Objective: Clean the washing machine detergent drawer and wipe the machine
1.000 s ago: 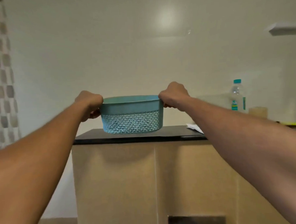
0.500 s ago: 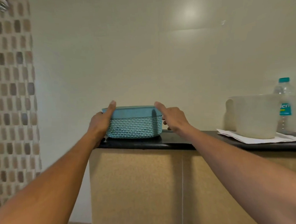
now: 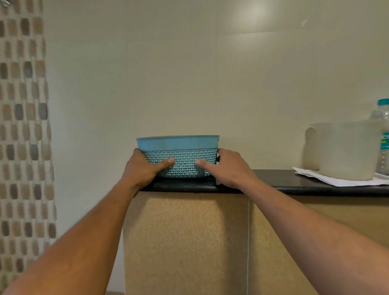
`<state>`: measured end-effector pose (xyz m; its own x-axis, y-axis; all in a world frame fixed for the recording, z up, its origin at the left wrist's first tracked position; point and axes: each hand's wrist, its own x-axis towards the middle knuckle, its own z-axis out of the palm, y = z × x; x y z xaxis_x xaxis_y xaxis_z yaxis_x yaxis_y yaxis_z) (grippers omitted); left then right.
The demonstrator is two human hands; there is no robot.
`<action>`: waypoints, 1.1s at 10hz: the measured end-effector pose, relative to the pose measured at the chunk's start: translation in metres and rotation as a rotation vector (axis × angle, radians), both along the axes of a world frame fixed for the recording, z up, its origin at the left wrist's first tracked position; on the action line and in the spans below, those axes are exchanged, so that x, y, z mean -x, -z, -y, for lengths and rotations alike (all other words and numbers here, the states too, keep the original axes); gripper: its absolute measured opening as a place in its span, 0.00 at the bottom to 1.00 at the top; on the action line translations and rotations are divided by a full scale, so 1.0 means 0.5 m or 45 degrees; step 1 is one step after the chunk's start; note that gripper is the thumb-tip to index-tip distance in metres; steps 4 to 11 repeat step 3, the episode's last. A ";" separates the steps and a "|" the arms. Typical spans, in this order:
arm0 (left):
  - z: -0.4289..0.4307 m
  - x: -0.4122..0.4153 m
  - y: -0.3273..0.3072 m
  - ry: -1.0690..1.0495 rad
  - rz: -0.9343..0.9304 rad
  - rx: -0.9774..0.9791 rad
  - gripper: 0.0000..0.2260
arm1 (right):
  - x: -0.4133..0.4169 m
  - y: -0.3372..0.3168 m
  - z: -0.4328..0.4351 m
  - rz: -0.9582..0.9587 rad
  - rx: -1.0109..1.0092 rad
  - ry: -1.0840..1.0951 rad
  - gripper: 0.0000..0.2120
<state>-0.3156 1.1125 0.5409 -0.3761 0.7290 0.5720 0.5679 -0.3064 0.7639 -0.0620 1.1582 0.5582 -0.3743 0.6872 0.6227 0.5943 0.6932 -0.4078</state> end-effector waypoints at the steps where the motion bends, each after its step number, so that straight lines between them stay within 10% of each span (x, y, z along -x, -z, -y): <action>1: 0.001 -0.009 0.002 -0.012 -0.003 -0.037 0.48 | -0.001 -0.001 0.004 0.018 0.028 0.024 0.23; 11: 0.018 -0.029 -0.002 -0.065 0.056 -0.080 0.50 | -0.001 0.000 0.024 -0.034 -0.013 0.081 0.22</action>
